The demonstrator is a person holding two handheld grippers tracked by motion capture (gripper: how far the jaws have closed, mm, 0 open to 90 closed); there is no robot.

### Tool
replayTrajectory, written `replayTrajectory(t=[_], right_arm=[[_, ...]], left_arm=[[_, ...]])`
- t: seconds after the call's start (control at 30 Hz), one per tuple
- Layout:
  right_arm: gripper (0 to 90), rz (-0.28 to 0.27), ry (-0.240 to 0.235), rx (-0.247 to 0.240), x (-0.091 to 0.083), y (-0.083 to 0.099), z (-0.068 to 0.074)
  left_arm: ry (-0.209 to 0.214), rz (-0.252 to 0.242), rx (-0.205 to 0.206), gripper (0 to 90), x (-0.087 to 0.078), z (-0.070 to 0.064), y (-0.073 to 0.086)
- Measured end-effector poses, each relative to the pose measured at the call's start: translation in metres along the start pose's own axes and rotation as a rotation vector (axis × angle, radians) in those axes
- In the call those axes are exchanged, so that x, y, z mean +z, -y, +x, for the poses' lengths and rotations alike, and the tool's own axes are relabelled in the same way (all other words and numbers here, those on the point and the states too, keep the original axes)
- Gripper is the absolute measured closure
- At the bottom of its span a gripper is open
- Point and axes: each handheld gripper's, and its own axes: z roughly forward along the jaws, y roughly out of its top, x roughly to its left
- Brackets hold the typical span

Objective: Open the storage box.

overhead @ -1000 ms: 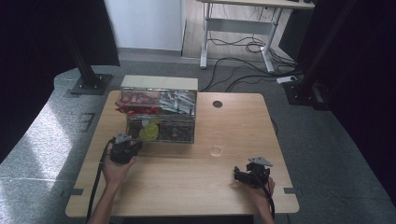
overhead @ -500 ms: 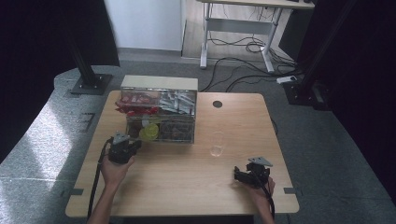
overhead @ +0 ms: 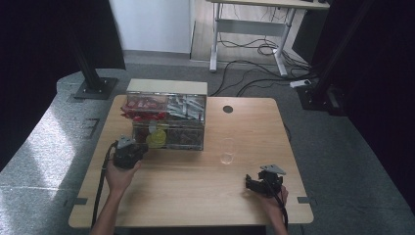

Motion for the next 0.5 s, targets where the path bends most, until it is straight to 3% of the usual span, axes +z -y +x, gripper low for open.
replayTrajectory(t=[0.5], right_arm=[[12.9, 0.000, 0.005, 0.003, -0.001, 0.001, 0.000]], left_arm=[[0.005, -0.022, 0.007, 90.0, -0.003, -0.001, -0.015]])
